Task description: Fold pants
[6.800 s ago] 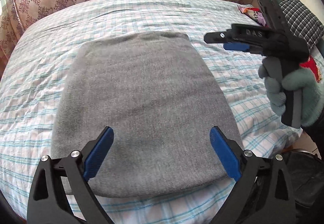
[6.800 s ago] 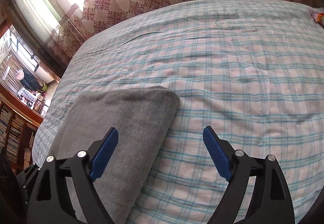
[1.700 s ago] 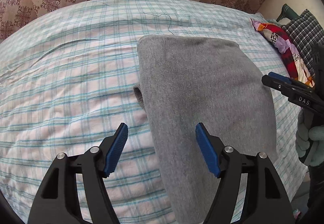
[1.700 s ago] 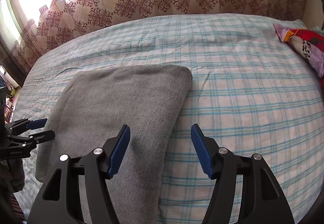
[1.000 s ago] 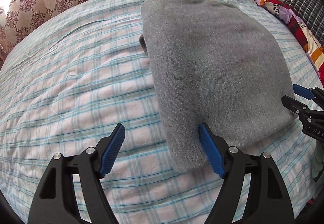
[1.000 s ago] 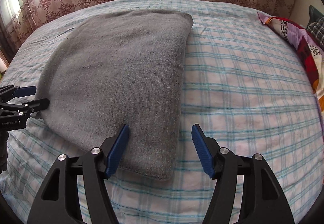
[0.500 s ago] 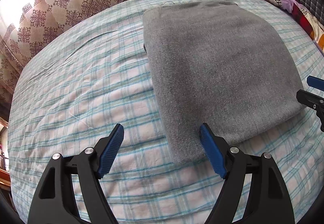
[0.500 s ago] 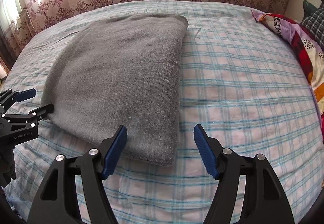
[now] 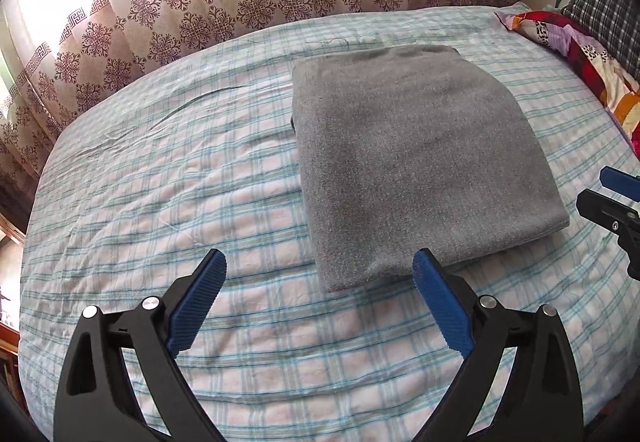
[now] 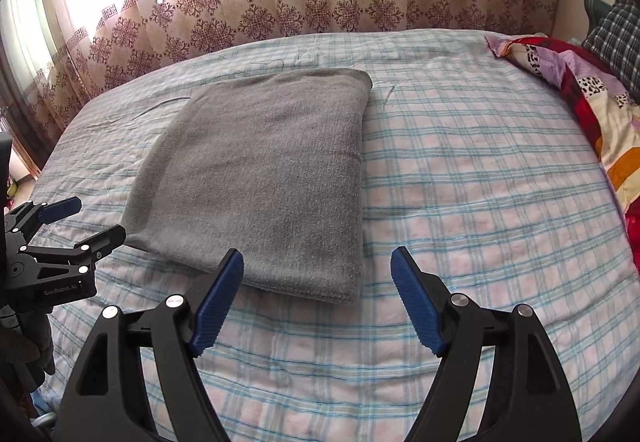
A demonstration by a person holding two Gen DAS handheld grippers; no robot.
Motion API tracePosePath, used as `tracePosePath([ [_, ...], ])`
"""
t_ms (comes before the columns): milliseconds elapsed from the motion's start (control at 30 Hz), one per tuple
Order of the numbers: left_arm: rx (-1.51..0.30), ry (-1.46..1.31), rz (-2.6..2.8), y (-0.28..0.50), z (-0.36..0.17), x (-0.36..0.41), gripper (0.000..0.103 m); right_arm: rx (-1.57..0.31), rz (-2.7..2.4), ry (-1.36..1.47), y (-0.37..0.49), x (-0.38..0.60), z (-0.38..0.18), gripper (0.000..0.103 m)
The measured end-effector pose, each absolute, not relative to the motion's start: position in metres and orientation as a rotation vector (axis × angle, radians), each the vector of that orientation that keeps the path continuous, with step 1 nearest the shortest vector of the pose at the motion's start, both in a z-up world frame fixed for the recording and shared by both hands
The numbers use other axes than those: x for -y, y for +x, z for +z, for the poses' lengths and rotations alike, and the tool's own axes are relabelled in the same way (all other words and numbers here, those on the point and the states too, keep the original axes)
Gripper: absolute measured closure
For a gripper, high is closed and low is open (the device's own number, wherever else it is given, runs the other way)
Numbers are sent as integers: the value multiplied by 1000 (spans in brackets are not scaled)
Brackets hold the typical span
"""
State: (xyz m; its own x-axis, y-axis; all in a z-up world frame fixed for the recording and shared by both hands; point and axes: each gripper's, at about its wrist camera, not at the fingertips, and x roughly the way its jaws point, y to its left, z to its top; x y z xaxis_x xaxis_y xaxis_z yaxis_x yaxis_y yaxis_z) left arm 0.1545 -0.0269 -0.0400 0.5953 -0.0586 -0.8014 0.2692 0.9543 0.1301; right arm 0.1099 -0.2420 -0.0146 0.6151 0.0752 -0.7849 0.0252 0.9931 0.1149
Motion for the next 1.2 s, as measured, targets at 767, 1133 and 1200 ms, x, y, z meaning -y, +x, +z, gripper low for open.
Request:
tracePosePath([
  [767, -779, 271, -48, 128, 5, 47, 3, -712, -21, 93, 84, 240, 17, 10],
  [1133, -793, 257, -33, 130, 4, 49, 3, -719, -13, 67, 83, 233, 11, 9],
  [1200, -795, 258, -38, 130, 4, 50, 3, -717, -13, 60, 83, 231, 11, 9],
])
